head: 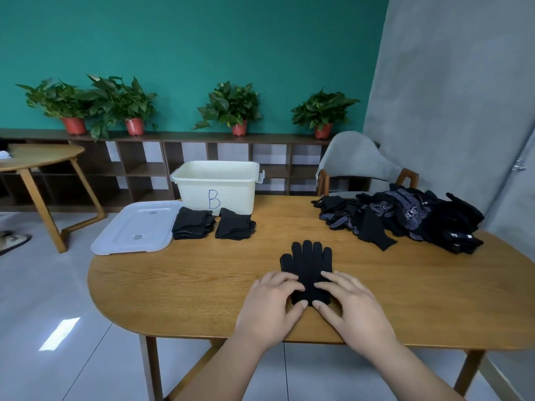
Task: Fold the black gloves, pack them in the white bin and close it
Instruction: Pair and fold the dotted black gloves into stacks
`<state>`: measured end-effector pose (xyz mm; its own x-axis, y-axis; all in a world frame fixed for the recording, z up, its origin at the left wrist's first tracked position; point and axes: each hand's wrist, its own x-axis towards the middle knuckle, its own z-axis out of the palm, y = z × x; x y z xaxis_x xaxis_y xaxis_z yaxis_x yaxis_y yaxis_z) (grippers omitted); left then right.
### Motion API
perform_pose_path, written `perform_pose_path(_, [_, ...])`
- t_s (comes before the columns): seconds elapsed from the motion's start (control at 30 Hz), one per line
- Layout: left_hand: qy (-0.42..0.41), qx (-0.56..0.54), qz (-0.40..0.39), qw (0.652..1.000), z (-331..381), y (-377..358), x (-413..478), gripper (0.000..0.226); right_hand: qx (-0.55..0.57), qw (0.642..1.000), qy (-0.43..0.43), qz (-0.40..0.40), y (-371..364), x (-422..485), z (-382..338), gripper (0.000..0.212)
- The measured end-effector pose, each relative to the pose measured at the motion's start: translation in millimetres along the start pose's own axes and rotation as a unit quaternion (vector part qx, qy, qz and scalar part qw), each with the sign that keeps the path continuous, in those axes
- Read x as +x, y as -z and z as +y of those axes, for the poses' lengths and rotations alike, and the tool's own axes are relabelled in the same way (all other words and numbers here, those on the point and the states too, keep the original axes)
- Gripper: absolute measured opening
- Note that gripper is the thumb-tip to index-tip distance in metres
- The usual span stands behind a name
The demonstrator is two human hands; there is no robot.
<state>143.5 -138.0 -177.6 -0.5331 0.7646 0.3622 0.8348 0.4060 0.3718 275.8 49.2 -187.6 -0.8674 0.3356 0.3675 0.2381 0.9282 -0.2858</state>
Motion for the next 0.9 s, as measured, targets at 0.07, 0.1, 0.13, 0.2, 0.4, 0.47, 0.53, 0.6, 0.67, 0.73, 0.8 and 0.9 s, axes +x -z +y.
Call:
perform_pose_path(0.07, [0.0, -0.034, 0.02, 0.999, -1.2, 0.3, -1.7, 0.024, 0.033, 0.999, -0.001, 0.015, 0.4, 1.1, 0.1, 0.044])
perform_pose_path(0.1, [0.002, -0.047, 0.028, 0.999, -1.6, -0.2, -2.3, 0.019, 0.046, 0.999, -0.004, 0.018, 0.1, 1.1, 0.4, 0.041])
perform_pose_path(0.13, [0.003, -0.054, 0.033, 0.998, -2.2, -0.7, -2.5, 0.015, 0.056, 0.998, -0.004, 0.022, -0.2, 0.6, 1.3, 0.038])
perform_pose_path(0.2, [0.007, -0.07, 0.044, 0.997, -2.8, -1.4, -2.3, 0.01, 0.063, 0.998, 0.0, 0.032, -0.7, -0.3, 2.6, 0.034])
perform_pose_path(0.4, [0.025, -0.097, 0.059, 0.993, -3.8, -3.6, -1.7, 0.008, 0.069, 0.996, 0.003, 0.058, -0.8, -1.2, 2.5, 0.025])
perform_pose_path(0.47, [0.021, -0.088, 0.059, 0.994, -3.0, -4.1, -1.6, 0.009, 0.072, 0.995, 0.011, 0.071, -2.7, -1.5, 3.4, 0.025])
perform_pose_path(0.53, [0.013, -0.071, 0.063, 0.995, -2.3, -4.1, -2.5, 0.008, 0.076, 0.994, 0.021, 0.079, -3.7, -2.3, 3.9, 0.027])
perform_pose_path(0.6, [0.0, -0.049, 0.07, 0.996, -2.4, -4.6, -3.6, 0.014, 0.083, 0.993, 0.026, 0.075, -3.5, -2.7, 3.8, 0.03])
perform_pose_path(0.67, [-0.01, -0.038, 0.062, 0.997, -1.9, -4.5, -4.2, 0.021, 0.097, 0.993, 0.023, 0.071, -3.0, -2.0, 4.1, 0.027])
perform_pose_path(0.73, [-0.01, -0.036, 0.048, 0.998, -1.1, -3.6, -3.7, 0.021, 0.11, 0.991, 0.015, 0.073, -3.2, -1.1, 4.3, 0.02])
perform_pose_path(0.8, [-0.007, -0.039, 0.049, 0.998, -1.3, -3.5, -3.2, 0.019, 0.115, 0.99, 0.008, 0.082, -3.9, -1.4, 4.2, 0.014])
perform_pose_path(0.9, [-0.007, -0.045, 0.055, 0.997, -2.5, -3.6, -2.9, 0.021, 0.108, 0.99, -0.003, 0.091, -3.5, -2.6, 4.0, 0.01])
